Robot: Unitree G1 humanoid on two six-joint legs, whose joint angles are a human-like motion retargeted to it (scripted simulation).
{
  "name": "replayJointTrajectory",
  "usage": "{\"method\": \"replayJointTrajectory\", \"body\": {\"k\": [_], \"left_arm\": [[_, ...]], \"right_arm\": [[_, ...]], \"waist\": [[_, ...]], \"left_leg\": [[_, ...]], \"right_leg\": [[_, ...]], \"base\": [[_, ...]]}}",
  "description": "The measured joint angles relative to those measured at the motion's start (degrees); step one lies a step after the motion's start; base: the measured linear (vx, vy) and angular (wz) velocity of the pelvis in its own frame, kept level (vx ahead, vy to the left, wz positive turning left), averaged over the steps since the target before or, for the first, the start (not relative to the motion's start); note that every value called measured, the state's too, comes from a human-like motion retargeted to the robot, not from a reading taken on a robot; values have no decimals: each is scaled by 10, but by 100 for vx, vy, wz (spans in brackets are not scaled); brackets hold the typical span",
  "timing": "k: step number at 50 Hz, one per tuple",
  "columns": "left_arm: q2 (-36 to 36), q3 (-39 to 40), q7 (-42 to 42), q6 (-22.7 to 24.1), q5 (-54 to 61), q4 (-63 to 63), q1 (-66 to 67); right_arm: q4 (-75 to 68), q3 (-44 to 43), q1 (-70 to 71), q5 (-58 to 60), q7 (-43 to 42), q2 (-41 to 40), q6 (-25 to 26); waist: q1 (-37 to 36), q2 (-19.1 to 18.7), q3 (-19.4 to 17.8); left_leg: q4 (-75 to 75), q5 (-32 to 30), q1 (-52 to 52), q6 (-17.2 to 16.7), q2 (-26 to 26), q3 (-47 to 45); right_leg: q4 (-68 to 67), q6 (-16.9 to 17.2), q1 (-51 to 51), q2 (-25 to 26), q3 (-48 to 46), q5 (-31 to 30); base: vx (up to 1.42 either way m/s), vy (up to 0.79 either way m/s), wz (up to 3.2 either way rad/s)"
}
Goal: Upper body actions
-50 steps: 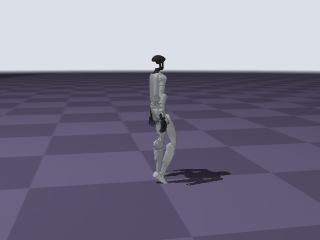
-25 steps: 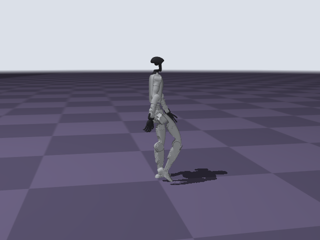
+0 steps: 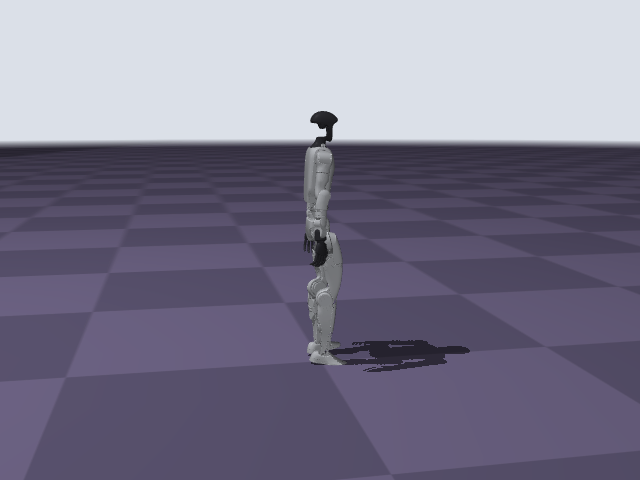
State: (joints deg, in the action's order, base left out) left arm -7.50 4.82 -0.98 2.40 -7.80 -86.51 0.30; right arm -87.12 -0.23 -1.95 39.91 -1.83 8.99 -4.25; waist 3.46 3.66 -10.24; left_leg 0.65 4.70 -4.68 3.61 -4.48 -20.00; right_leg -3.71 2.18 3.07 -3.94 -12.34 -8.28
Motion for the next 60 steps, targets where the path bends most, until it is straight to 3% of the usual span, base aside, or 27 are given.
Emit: {"method": "replayJointTrajectory", "body": {"k": [8, 16, 20, 22, 25, 31, 37, 45, 52, 53, 55, 56, 60], "left_arm": [[-6, 24, 27, -30, 13, 5, 10], [6, 112, 21, -42, 42, 12, 63], [11, 138, 29, -45, 80, 2, 100], [6, 139, 35, -53, 70, -8, 117], [-2, 126, 43, -58, 45, -25, 143], [2, 108, 85, -72, -47, -62, 178], [10, 99, 83, -74, -67, -75, 188], [4, 109, 72, -72, -36, -50, 154], [-7, 115, 45, -54, 6, -27, 128], [-9, 115, 44, -51, 6, -25, 126], [-12, 114, 46, -47, 6, -25, 122], [-14, 111, 53, -47, 3, -24, 120], [-20, 106, 67, -55, -10, -18, 104]], "right_arm": [[-65, -16, -29, -38, -22, 19, 28], [-103, 3, -3, -86, -44, 24, 54], [-103, 30, 42, -124, -37, 12, 52], [-103, 45, 77, -138, -15, 2, 46], [-94, 53, 119, -136, 8, -16, 33], [-31, 51, 200, -145, 66, -53, 11], [15, 59, 238, -146, 104, -70, -4], [-8, 83, 230, -79, 62, -62, -17], [-103, 94, 168, -58, 30, -45, 27], [-103, 100, 152, -51, 25, -41, 40], [-103, 110, 127, -36, 12, -33, 63], [-103, 116, 109, -28, 2, -27, 78], [-103, 123, 70, -21, -25, -18, 105]], "waist": [[8, -10, 15], [8, -14, 17], [1, -1, -7], [-2, 12, -20], [-22, 26, -21], [-71, 24, -28], [-94, 19, -18], [-92, 14, 12], [-54, -7, 67], [-52, -12, 72], [-41, -23, 74], [-30, -30, 77], [5, -44, 74]], "left_leg": [[1, -8, 8, -14, 11, 9], [51, 15, 9, -43, 23, 7], [179, -18, 45, -59, 31, 13], [272, -93, 84, -63, 39, 21], [407, -166, 176, -43, 30, 61], [659, -110, 341, -23, 75, 45], [738, -87, 415, -32, 71, 50], [628, -92, 350, -34, 63, 48], [301, -139, 176, -66, 17, 107], [243, -117, 146, -81, 13, 118], [186, -36, 87, -91, 38, 51], [147, -12, 68, -79, 44, 31], [56, -4, 45, -44, 26, 85]], "right_leg": [[15, -13, 9, 10, -29, 15], [24, -31, 23, 13, -42, 28], [25, -35, 47, -2, -25, 33], [29, -38, 60, -17, -34, 34], [32, -39, 62, -36, -34, 33], [27, -47, 57, -50, -30, 32], [28, -50, 55, -58, -32, 35], [32, -46, 55, -58, -49, 42], [36, -36, 42, -25, -68, 54], [35, -35, 39, -17, -65, 56], [34, -32, 44, -4, -65, 59], [32, -29, 45, 3, -67, 61], [32, -22, 47, 16, -84, 62]], "base": [[-3, -15, 34], [-2, -10, 13], [-7, -12, -2], [-13, -13, 30], [-8, -10, 1], [-5, -1, -14], [0, 0, 0], [8, 3, 26], [16, 3, 32], [20, 5, -1], [21, 7, 12], [24, 10, 38], [8, 6, 32]]}}
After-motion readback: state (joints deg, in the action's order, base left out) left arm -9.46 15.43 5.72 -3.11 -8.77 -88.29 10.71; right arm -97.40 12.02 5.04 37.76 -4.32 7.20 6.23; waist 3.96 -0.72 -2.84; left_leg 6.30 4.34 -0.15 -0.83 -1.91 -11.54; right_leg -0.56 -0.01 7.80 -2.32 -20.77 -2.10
